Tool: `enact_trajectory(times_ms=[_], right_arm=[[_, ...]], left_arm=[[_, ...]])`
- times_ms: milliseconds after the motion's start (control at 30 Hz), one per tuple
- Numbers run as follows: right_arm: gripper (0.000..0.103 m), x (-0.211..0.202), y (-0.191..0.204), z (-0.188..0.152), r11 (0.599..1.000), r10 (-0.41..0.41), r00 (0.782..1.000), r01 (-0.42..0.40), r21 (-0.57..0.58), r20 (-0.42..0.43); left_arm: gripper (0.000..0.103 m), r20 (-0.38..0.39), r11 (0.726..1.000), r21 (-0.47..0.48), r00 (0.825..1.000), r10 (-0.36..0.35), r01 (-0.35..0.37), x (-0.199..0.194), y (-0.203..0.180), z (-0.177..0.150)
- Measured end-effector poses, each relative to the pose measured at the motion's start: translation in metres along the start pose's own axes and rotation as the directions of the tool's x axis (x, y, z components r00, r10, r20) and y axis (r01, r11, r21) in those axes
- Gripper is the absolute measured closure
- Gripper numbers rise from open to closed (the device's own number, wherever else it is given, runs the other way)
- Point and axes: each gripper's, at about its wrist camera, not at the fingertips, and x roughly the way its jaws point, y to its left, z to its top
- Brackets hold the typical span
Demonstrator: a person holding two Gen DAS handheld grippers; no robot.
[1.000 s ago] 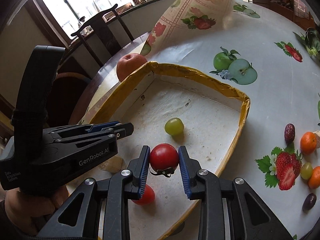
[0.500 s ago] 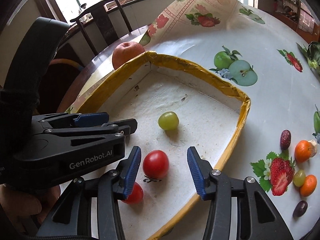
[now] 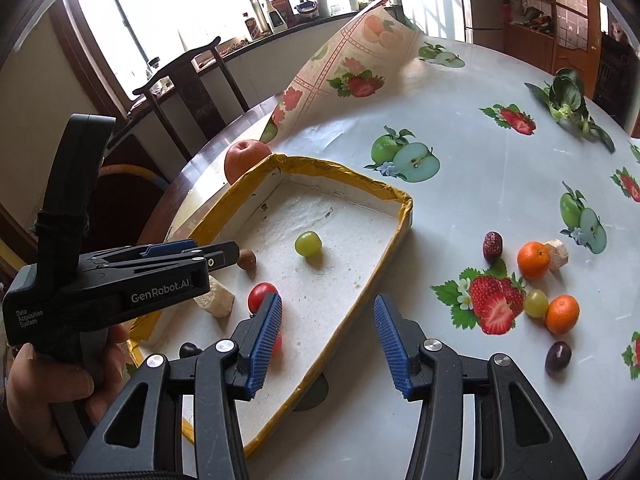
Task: Organize fruits
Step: 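Open the right gripper to drop the tomato while the left gripper releases the kiwi into the tray, then move both open grippers back to the remaining fruits on the tablecloth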
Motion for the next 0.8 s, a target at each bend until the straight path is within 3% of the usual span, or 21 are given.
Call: enact_trajectory(times_ms=[800], right_arm=[[0.053,-0.083,-0.068,-0.042,0.984,-0.112,0.991,0.1,0.145,0.079]], left_arm=[[0.054,0.033,0.992,0.104,0.997,-0.076,0.072,-0.035,-0.064,-0.017]])
